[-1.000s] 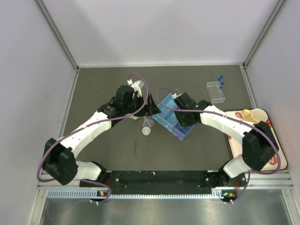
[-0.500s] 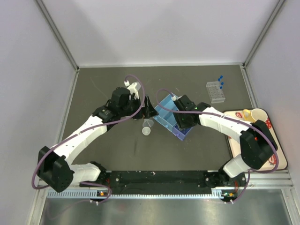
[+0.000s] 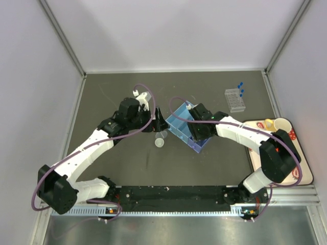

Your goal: Organize the chemistry lab equipment

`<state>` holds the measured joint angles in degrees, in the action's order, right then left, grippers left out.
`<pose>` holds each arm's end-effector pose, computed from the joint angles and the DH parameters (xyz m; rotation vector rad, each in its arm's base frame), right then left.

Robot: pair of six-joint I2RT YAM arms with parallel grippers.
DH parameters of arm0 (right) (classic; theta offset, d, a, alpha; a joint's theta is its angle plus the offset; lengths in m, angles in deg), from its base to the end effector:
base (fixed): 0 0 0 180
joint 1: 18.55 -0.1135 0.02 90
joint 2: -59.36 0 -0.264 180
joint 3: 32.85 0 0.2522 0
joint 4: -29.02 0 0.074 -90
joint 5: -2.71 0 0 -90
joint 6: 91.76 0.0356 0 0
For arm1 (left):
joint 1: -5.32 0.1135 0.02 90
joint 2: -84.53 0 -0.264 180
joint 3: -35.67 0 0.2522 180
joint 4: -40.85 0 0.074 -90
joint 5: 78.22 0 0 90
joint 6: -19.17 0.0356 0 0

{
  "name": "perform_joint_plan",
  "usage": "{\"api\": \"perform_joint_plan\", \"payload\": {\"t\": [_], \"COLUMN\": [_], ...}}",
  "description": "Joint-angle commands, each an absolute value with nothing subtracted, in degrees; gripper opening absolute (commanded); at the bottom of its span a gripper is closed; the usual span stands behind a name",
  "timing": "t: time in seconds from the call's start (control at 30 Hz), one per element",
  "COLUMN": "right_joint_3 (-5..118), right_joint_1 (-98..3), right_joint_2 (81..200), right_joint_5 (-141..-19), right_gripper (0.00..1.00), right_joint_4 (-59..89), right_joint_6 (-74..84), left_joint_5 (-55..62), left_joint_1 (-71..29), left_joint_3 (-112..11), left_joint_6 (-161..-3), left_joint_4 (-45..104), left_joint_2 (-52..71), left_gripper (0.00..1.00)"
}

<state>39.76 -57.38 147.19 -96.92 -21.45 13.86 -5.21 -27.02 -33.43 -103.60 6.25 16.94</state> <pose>0.2361 0.1824 0.2117 -0.4930 2.6432 0.0635 0.2158 -0.1489 0.3052 0.1758 2.2780 -0.9508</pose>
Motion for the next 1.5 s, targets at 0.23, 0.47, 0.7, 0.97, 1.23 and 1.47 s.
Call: {"api": "perform_joint_plan", "payload": {"t": [0.23, 0.47, 0.7, 0.97, 1.23, 1.47], "right_joint_3": [43.5, 51.7, 62.3, 76.7, 89.4, 90.2], "right_joint_1": [-57.0, -58.1, -60.5, -62.8, -64.6, -66.7], "right_joint_2": [144.9, 140.8, 140.5, 155.3, 171.2, 178.1], "right_joint_5": [-98.1, -101.2, -99.3, -88.7, -85.0, -84.1], "right_gripper": [0.65, 0.67, 0.7, 0.7, 0.69, 0.69], "right_joint_4": [-22.0, -28.8, -31.7, -29.3, -26.1, -19.3], "right_joint_6": [14.1, 13.6, 12.5, 13.2, 14.0, 13.6], "left_joint_5": [-2.5, 2.3, 7.3, 14.5, 16.8, 16.6], "left_joint_1": [-26.9, -26.9, -26.9, -26.9, -26.9, -26.9], "left_joint_3": [-32.5, -33.6, -30.8, -26.1, -23.4, -21.2], "left_joint_6": [-101.2, -99.5, -100.5, -103.2, -105.0, -105.3], "left_joint_4": [4.1, -0.2, -4.5, -8.2, -12.9, -14.0], "left_joint_2": [20.9, 24.1, 30.0, 41.7, 50.4, 53.2], "left_gripper": [0.92, 0.92, 0.91, 0.9, 0.9, 0.9]}}
